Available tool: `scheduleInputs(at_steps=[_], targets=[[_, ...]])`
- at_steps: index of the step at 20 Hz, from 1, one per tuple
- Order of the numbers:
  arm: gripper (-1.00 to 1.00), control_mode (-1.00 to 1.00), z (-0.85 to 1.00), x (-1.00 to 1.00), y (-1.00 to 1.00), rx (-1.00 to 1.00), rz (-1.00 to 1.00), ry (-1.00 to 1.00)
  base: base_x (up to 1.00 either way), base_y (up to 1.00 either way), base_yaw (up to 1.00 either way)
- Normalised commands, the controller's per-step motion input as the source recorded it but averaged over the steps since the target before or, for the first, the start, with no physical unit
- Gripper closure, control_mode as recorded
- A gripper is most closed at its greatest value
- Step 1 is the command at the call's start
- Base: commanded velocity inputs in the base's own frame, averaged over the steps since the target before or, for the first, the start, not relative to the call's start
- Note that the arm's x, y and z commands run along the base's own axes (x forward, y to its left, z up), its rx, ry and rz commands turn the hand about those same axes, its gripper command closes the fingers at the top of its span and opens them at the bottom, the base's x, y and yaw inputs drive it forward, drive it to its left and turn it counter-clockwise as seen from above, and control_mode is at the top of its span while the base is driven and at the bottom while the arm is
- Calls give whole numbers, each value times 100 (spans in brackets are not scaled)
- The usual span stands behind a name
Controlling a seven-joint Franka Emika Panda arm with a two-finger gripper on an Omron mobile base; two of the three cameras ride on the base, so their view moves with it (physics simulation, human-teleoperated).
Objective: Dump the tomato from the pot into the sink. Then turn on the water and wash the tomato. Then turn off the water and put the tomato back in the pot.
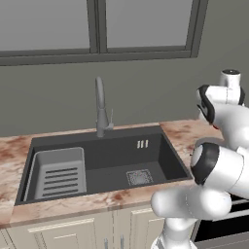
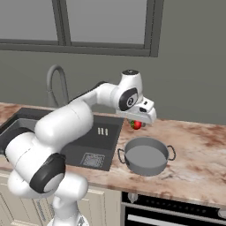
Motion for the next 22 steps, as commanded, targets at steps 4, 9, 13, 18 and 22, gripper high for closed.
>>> scheduleInputs(at_steps=[4,9,13,18,22], targets=[[100,-100,-45,0,-35,0,0,0,0,0,0],[100,-100,-50,0,-33,0,0,0,0,0,0],[100,-100,-47,0,-17,0,0,0,0,0,0],[100,-100,-35,1,0,0,0,0,0,0,0],[100,-100,-30,7,0,0,0,0,0,0,0]])
